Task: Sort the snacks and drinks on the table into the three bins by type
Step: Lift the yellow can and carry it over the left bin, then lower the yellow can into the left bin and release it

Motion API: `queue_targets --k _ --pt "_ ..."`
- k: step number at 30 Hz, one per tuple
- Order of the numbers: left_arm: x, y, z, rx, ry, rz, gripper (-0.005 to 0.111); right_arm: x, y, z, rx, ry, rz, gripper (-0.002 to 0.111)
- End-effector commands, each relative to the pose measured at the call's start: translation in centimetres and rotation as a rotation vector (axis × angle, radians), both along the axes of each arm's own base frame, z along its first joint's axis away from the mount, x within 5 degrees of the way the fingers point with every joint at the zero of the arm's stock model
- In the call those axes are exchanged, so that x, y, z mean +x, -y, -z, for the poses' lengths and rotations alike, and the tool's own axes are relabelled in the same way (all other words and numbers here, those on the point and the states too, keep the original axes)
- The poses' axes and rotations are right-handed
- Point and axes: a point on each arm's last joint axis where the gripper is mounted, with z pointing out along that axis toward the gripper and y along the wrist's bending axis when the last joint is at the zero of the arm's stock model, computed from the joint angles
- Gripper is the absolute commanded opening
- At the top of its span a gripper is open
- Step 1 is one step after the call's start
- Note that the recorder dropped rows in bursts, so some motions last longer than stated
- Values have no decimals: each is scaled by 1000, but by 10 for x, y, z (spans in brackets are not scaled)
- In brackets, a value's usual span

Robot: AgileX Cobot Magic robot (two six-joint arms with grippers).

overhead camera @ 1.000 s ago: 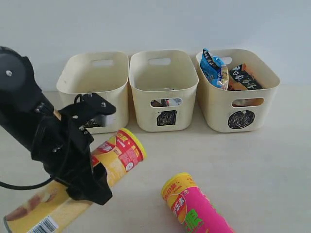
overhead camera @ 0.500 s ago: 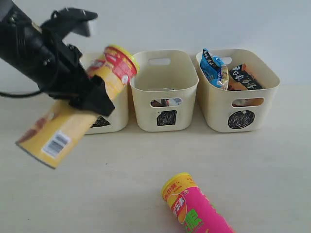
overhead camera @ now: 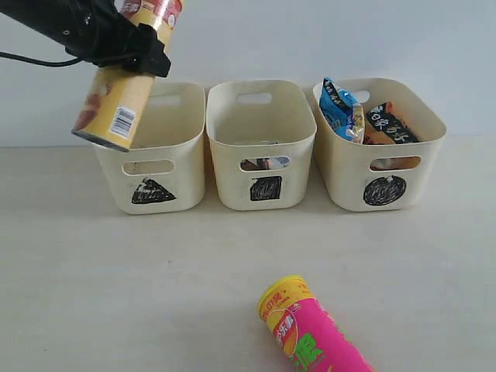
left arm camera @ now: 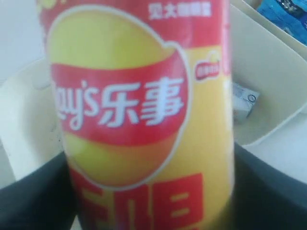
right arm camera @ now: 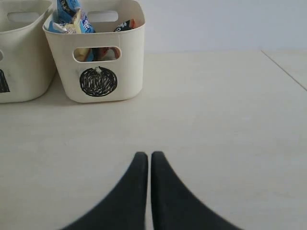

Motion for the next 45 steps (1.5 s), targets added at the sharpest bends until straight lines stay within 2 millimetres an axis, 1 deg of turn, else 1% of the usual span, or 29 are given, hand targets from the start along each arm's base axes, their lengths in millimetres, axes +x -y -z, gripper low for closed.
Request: queue_targets --k 1,2,3,5,8,13,20,24,29,30,32,34,35,40,42,45 --pt "35 -1 3 -46 70 -61 4 0 0 1 -4 8 -1 0" --pt "49 -3 10 -73 81 -97 4 0 0 1 -4 8 -1 0" --pt "56 -4 11 -87 90 -114 4 0 0 1 -4 8 -1 0" --pt "69 -6 20 -101 93 -138 4 0 0 1 -4 8 -1 0" --pt "84 -7 34 -110 78 -155 4 0 0 1 -4 8 -1 0" --pt "103 -6 61 -114 56 -176 4 0 0 1 -4 8 -1 0" --pt "119 -3 93 -124 42 -205 4 0 0 1 -4 8 -1 0" --pt "122 -3 102 -122 36 -209 4 0 0 1 -4 8 -1 0" --pt "122 -3 107 -129 17 -218 5 0 0 1 -4 8 -1 0" --pt "122 -3 109 -133 12 -222 7 0 0 1 -4 8 -1 0" --pt "122 -3 109 -140 7 -228 16 0 0 1 -4 8 -1 0" --pt "123 -3 111 -142 2 -231 29 0 0 1 -4 8 -1 0" --pt "123 -2 112 -140 -4 -231 38 0 0 1 -4 8 -1 0" --pt "123 -2 114 -140 -6 -231 72 0 0 1 -4 8 -1 0" --pt "123 -2 113 -141 -3 -231 80 0 0 1 -4 8 -1 0" --pt "123 -2 113 -140 -5 -231 83 0 0 1 -4 8 -1 0"
